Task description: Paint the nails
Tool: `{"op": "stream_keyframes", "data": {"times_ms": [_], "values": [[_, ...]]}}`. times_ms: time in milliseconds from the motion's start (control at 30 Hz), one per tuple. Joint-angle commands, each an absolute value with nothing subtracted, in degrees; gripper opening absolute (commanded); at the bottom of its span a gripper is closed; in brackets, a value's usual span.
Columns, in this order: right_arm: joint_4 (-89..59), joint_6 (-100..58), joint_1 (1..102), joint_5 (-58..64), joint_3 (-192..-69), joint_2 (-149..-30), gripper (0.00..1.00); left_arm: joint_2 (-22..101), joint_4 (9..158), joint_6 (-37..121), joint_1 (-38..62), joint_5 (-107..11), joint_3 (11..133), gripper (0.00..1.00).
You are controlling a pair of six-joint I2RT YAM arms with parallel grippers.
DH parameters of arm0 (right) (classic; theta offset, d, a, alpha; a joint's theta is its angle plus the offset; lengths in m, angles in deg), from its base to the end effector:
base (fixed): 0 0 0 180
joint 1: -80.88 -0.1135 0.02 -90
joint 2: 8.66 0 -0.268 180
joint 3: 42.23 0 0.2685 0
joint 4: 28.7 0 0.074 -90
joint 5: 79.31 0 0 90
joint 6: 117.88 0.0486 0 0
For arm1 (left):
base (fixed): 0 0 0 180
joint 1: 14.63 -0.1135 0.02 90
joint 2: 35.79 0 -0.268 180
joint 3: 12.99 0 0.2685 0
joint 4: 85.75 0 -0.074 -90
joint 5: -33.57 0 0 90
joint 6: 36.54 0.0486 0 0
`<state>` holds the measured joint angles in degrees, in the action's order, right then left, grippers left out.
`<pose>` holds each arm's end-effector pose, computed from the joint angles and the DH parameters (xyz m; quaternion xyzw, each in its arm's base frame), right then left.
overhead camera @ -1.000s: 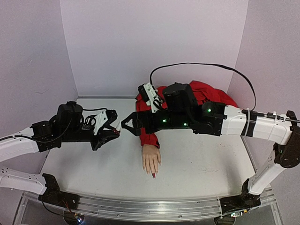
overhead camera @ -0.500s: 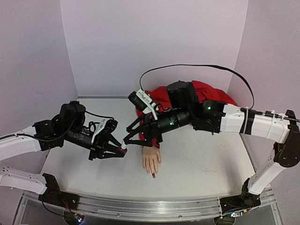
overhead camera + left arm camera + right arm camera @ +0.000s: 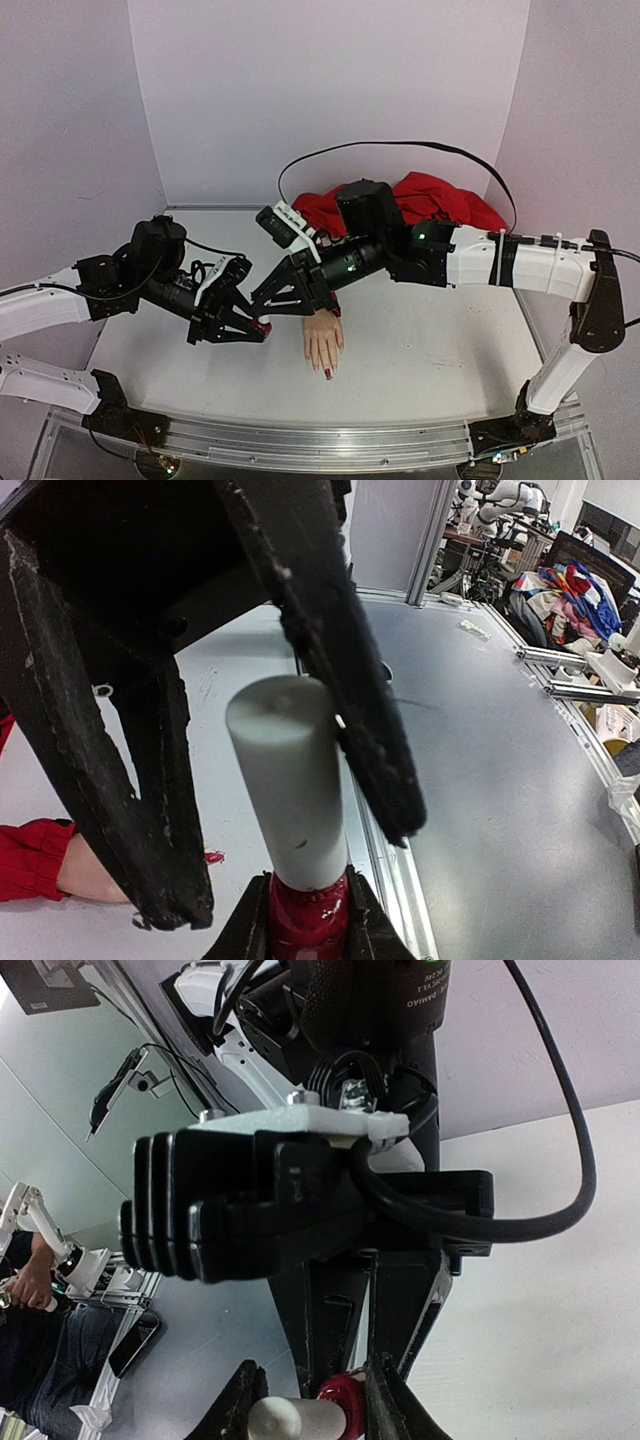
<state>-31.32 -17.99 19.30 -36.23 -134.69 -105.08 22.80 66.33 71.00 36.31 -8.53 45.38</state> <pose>0.1710 0.3907 0.3588 -0.5364 0.4693 0.6055 0.3540 0.1250 -0.2113 0.2909 0.6136 0.5307 -0.4685 0.3499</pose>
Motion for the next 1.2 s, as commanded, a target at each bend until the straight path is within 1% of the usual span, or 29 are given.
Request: {"op": "stream_keyframes", "data": {"times_ms": [0,133,167,200,367,467,600,667,700,800,867,967,1000,1100,1167], "values": [[-36.6,-17.51,18.49,-37.03,-135.08,-104.59,0.29,21.48,68.48,69.63,35.71,-8.47,49.57,0.0],[-40.45,-17.59,17.66,-34.4,-131.6,-103.26,0.15,19.11,71.96,66.22,33.11,-10.23,48.58,0.0],[-41.72,-17.49,17.64,-32.81,-130.03,-102.93,0.06,18.46,73.41,65.06,32.25,-10.94,48.16,0.0],[-43.63,-16.94,17.53,-31.0,-128.79,-102.61,0.0,17.75,75.35,63.91,31.43,-11.68,47.61,0.0],[-53.6,-11.72,16.07,-19.17,-123.91,-103.5,0.0,14.52,78.17,62.81,29.22,-19.33,45.74,0.0],[-53.54,-8.54,14.37,-9.57,-126.19,-107.36,0.0,13.26,78.36,63.64,28.99,-26.91,44.59,0.0],[-52.08,-0.84,10.52,7.64,-129.46,-112.41,0.0,12.03,78.31,65.73,28.96,-37.34,43.41,0.0],[-48.89,3.11,7.99,14.39,-133.53,-116.19,0.0,11.62,78.26,66.57,29.01,-40.66,43.12,0.0],[-44.58,5.5,6.73,18.02,-136.96,-118.5,0.0,11.53,78.26,67.11,28.97,-41.68,42.97,0.0],[-35.77,18.6,2.96,30.08,-144.95,-123.63,0.0,11.88,78.18,67.08,29.05,-45.03,42.89,0.0],[-34.98,24.95,1.08,33.66,-147.79,-126.35,0.0,12.4,78.22,67.03,29.05,-45.76,43.04,0.0],[-30.92,26.93,-0.39,35.29,-157.74,-131.41,0.0,12.96,78.12,66.88,29.04,-45.12,43.21,0.0],[-30.49,27.19,-0.41,35.12,-158.95,-132.09,0.0,13.01,78.09,66.76,29.05,-45.14,43.12,0.0],[-30.38,26.21,-0.42,36.17,-159.56,-131.66,0.0,13.0,77.96,66.86,29.05,-45.28,42.95,0.0],[-30.42,24.94,-0.37,37.28,-157.91,-129.85,0.0,12.94,77.76,67.08,29.05,-45.54,43.15,0.0]]}}
